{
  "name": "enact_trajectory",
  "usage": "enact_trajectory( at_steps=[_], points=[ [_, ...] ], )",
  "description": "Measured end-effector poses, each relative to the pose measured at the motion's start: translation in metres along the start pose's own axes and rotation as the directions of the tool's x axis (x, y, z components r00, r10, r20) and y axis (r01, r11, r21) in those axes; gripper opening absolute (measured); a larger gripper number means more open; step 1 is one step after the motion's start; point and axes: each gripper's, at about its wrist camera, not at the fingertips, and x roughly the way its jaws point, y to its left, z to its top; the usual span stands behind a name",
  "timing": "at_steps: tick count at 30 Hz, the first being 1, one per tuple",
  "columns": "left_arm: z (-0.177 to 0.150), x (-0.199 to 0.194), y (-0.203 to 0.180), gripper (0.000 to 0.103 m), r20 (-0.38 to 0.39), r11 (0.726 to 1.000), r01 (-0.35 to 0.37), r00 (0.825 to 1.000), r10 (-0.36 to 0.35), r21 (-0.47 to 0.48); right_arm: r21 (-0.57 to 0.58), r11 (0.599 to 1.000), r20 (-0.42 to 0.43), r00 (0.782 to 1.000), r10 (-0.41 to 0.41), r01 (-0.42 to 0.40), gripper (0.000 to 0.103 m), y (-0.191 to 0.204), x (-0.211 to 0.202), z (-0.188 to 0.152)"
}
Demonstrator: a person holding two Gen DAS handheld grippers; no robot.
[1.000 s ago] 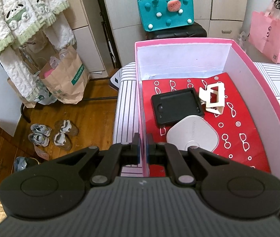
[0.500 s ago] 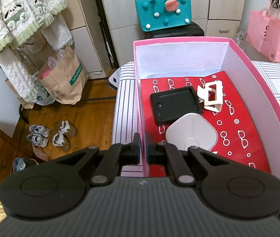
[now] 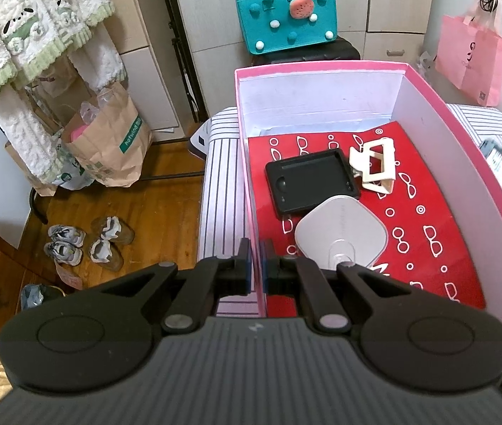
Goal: Organize rigid objects
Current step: 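Grasp the grey battery pack with the right gripper, then carry the grey battery pack into the pink box and release it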
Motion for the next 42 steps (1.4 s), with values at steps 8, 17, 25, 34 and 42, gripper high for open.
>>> enact_trajectory(
  at_steps=[8,17,25,34,42],
  points=[
    [0.0,0.001,0.001,0.005,0.001,1.0,0.005,1.0,-0.005,0.006,-0.073,0.997,0.099,0.995,0.018,-0.011,0.016,0.024,-0.037,0.037],
    [0.001,0.001,0.005,0.005,-0.004,1.0,0.029,1.0,-0.029,0.001,-0.224,0.968,0.017,0.993,0.117,-0.11,0.016,0.074,-0.01,0.069],
    [0.0,0.001,0.006,0.005,0.004,0.999,0.036,0.999,-0.036,-0.007,-0.347,0.934,-0.083,0.995,0.063,-0.088,0.016,0.11,0.042,0.073],
    [-0.002,0.001,0.014,0.005,0.01,0.998,0.059,0.998,-0.059,-0.013,-0.442,0.897,-0.128,0.99,-0.051,-0.011,0.016,0.127,0.074,0.07],
    [-0.001,0.002,0.013,0.005,0.016,0.998,0.068,0.998,-0.068,-0.012,-0.447,0.894,-0.199,0.976,-0.082,-0.016,0.016,0.13,0.089,0.067]
  ],
)
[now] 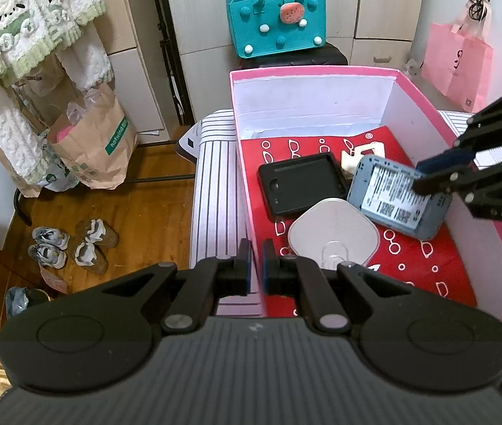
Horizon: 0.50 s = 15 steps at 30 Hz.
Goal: Organize rigid objects
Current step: 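Carry the grey battery pack into the pink box and release it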
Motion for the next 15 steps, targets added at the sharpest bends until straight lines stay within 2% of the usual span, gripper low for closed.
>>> enact_trajectory(
  at_steps=[4,13,15],
  points=[
    [-0.001,0.0,0.0,0.005,0.004,1.0,0.005,1.0,-0.005,-0.009,0.085,0.992,-0.038,0.994,0.1,-0.096,0.016,-0.008,0.006,-0.001],
    [-0.002,0.0,0.001,0.005,0.009,1.0,0.006,1.0,-0.006,-0.013,0.141,0.981,-0.027,0.99,0.141,-0.135,0.016,-0.01,0.006,-0.002],
    [-0.002,0.0,0.001,0.005,0.009,1.0,0.007,1.0,-0.007,-0.015,0.126,0.986,0.011,0.994,0.108,-0.109,0.022,-0.011,0.0,-0.001]
  ],
)
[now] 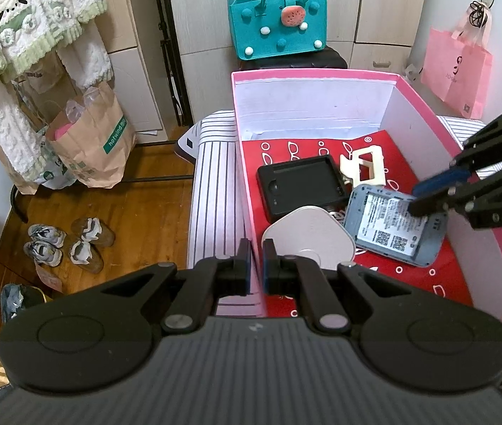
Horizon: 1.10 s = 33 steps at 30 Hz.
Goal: Organize rigid objects
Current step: 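Carry the grey battery pack into the pink box and release it, then grasp the purple starfish with the right gripper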
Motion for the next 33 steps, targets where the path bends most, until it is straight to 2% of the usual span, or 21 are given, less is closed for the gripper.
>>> enact_trajectory(
  at_steps=[2,6,9,12,16,22,25,27,33],
  points=[
    [0.0,0.0,0.0,0.005,-0.002,1.0,0.001,1.0,-0.001,-0.003,-0.023,0.999,0.048,0.998,-0.034,0.036,0.027,0.002,-0.011,-0.001],
    [0.0,0.001,-0.001,0.005,-0.004,1.0,-0.001,1.0,0.001,-0.002,-0.002,1.0,0.147,0.989,-0.001,0.001,0.027,-0.006,-0.046,-0.01],
    [0.0,0.001,-0.003,0.005,-0.005,1.0,-0.006,1.0,0.006,0.002,0.004,0.999,0.216,0.976,-0.033,0.033,0.029,-0.013,-0.071,-0.028],
    [0.0,0.001,-0.003,0.005,-0.003,1.0,-0.008,1.0,0.008,-0.007,0.034,0.998,0.248,0.967,-0.062,0.055,0.029,-0.026,-0.083,-0.052],
    [-0.001,0.0,-0.005,0.005,0.001,1.0,-0.017,1.0,0.017,-0.013,0.062,0.997,0.229,0.972,-0.05,0.036,0.029,-0.036,-0.081,-0.087],
    [-0.002,-0.004,-0.007,0.005,0.016,0.999,-0.034,0.999,0.035,-0.019,-0.008,1.0,0.201,0.979,0.024,-0.023,0.029,-0.028,-0.057,-0.135],
    [-0.002,-0.002,-0.007,0.005,0.005,0.999,-0.039,0.999,0.039,-0.028,-0.024,0.998,0.177,0.982,0.062,-0.058,0.033,-0.023,-0.046,-0.147],
    [-0.002,-0.001,-0.009,0.005,0.002,0.999,-0.046,0.999,0.046,-0.025,-0.044,0.996,0.154,0.985,0.078,-0.072,0.04,-0.019,-0.039,-0.151],
    [-0.002,0.0,-0.009,0.005,-0.016,0.998,-0.052,0.999,0.051,-0.028,-0.116,0.991,0.089,0.993,0.082,-0.072,0.042,-0.01,-0.026,-0.156]
  ],
)
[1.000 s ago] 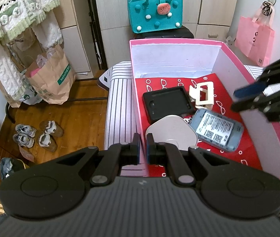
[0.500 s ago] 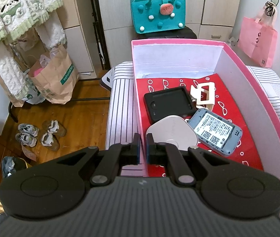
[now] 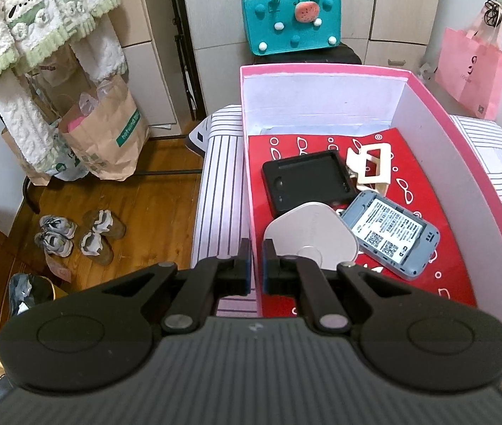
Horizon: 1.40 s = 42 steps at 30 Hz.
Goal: Organize rigid objects
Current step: 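Grasp the purple starfish with the right gripper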
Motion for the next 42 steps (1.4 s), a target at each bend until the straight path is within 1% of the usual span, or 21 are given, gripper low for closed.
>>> enact_trajectory(
  at_steps=[3,7,9,12,13,14,15,18,21,22,23,24,27,28,30,31,32,35,37,39,42],
  points=[
    [0.001,-0.005,0.002,0.005,0.016,1.0,0.004,1.0,-0.004,0.002,-0.053,0.999,-0.016,1.0,-0.009,0.008,0.047,0.005,0.006,0.001],
    [0.002,-0.003,0.003,0.005,0.004,1.0,0.011,1.0,-0.011,0.001,-0.111,0.993,-0.032,0.999,-0.044,0.04,0.048,0.009,0.014,0.0],
    [0.002,-0.002,0.002,0.005,0.0,1.0,0.007,1.0,-0.007,0.008,-0.122,0.992,-0.048,0.998,-0.043,0.037,0.048,0.01,0.018,0.0],
    [0.003,-0.002,0.001,0.005,-0.007,1.0,0.004,1.0,-0.004,0.017,-0.131,0.99,-0.034,0.998,-0.049,0.044,0.049,0.008,0.021,0.001],
    [0.003,-0.001,0.001,0.005,-0.014,1.0,0.004,1.0,-0.004,0.021,-0.119,0.992,-0.035,0.998,-0.056,0.052,0.048,0.007,0.022,0.002],
    [0.003,0.0,0.001,0.005,-0.021,1.0,0.007,1.0,-0.006,0.022,-0.1,0.993,-0.038,0.997,-0.062,0.058,0.045,0.006,0.022,0.003],
    [0.003,0.0,0.001,0.006,-0.027,1.0,0.01,1.0,-0.01,0.023,-0.077,0.995,-0.046,0.997,-0.064,0.061,0.035,0.004,0.022,0.005],
    [0.002,-0.001,0.001,0.006,-0.031,1.0,0.014,0.999,-0.013,0.027,-0.063,0.993,-0.059,0.992,-0.108,0.105,0.035,0.006,0.022,0.007],
    [0.001,-0.002,0.002,0.006,-0.031,0.999,0.019,0.999,-0.018,0.027,-0.023,0.99,-0.062,0.988,-0.139,0.138,0.035,0.004,0.02,0.008],
    [0.001,-0.002,0.002,0.006,-0.03,0.999,0.018,0.999,-0.017,0.029,-0.017,0.99,-0.058,0.988,-0.144,0.143,0.035,0.003,0.019,0.008],
    [0.0,-0.002,0.002,0.006,-0.03,0.999,0.018,0.999,-0.017,0.031,-0.011,0.989,-0.05,0.988,-0.145,0.145,0.031,0.002,0.016,0.008],
    [0.0,-0.002,0.002,0.006,-0.03,0.999,0.019,0.999,-0.018,0.032,0.002,0.99,-0.041,0.989,-0.143,0.143,0.03,0.0,0.012,0.009],
    [-0.001,-0.002,0.002,0.006,-0.029,0.999,0.018,0.999,-0.017,0.032,0.015,0.988,-0.039,0.987,-0.154,0.155,0.029,-0.004,0.005,0.011],
    [-0.001,-0.002,0.002,0.006,-0.029,0.999,0.019,0.999,-0.018,0.032,0.021,0.986,-0.046,0.986,-0.162,0.163,0.029,-0.006,0.004,0.011],
    [-0.001,-0.002,0.001,0.006,-0.027,0.999,0.018,0.999,-0.017,0.038,0.022,0.991,-0.071,0.989,-0.13,0.132,0.03,-0.01,0.007,0.008],
    [-0.001,-0.002,0.002,0.006,-0.027,0.999,0.017,1.0,-0.016,0.039,0.04,0.989,-0.08,0.987,-0.136,0.14,0.03,-0.013,0.009,0.007],
    [-0.001,-0.002,0.002,0.006,-0.026,0.999,0.018,1.0,-0.017,0.038,0.06,0.987,-0.082,0.986,-0.143,0.148,0.03,-0.015,0.01,0.006],
    [0.0,-0.003,0.002,0.006,-0.027,0.999,0.022,0.999,-0.021,0.035,0.083,0.987,-0.096,0.987,-0.131,0.139,0.031,-0.017,0.011,0.005],
    [0.0,-0.002,0.003,0.006,-0.027,0.999,0.023,0.999,-0.022,0.036,0.09,0.987,-0.108,0.986,-0.123,0.133,0.036,-0.017,0.013,0.004],
    [0.0,-0.003,0.003,0.006,-0.026,0.999,0.022,0.999,-0.021,0.036,0.09,0.987,-0.11,0.986,-0.124,0.134,0.045,-0.016,0.015,0.001],
    [0.0,-0.002,0.003,0.006,-0.026,0.999,0.023,0.999,-0.022,0.034,0.084,0.986,-0.099,0.986,-0.138,0.146,0.05,-0.015,0.015,0.0]
  ],
)
